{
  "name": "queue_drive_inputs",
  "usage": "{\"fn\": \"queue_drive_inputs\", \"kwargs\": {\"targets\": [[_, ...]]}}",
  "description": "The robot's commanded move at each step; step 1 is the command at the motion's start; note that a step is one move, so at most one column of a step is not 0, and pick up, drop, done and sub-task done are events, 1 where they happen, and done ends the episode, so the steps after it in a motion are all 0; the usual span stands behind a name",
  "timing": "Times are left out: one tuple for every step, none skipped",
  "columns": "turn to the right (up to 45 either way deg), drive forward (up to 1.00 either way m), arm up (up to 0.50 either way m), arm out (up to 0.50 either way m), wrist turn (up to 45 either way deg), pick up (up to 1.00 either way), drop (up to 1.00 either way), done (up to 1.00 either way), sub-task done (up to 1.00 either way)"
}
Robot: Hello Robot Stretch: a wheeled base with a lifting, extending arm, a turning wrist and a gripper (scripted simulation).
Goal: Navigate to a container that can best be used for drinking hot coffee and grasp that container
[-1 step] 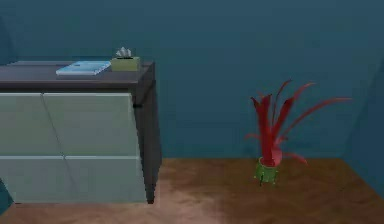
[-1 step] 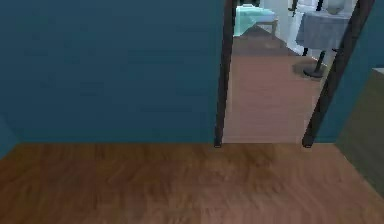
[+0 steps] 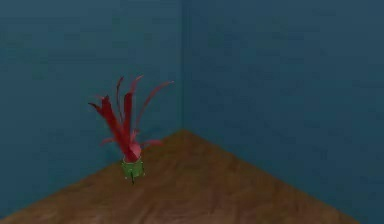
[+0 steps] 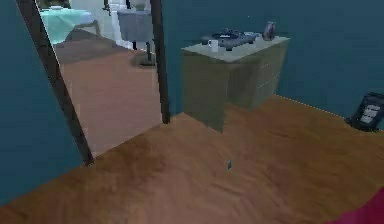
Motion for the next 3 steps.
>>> {"fn": "queue_drive_inputs", "kwargs": {"targets": [[45.0, 0.0, 0.0, 0.0, 0.0, 0.0, 0.0, 0.0, 0.0], [39.0, 0.0, 0.0, 0.0, 0.0, 0.0, 0.0, 0.0, 0.0], [0.0, 1.0, 0.0, 0.0, 0.0, 0.0, 0.0, 0.0, 0.0]]}}
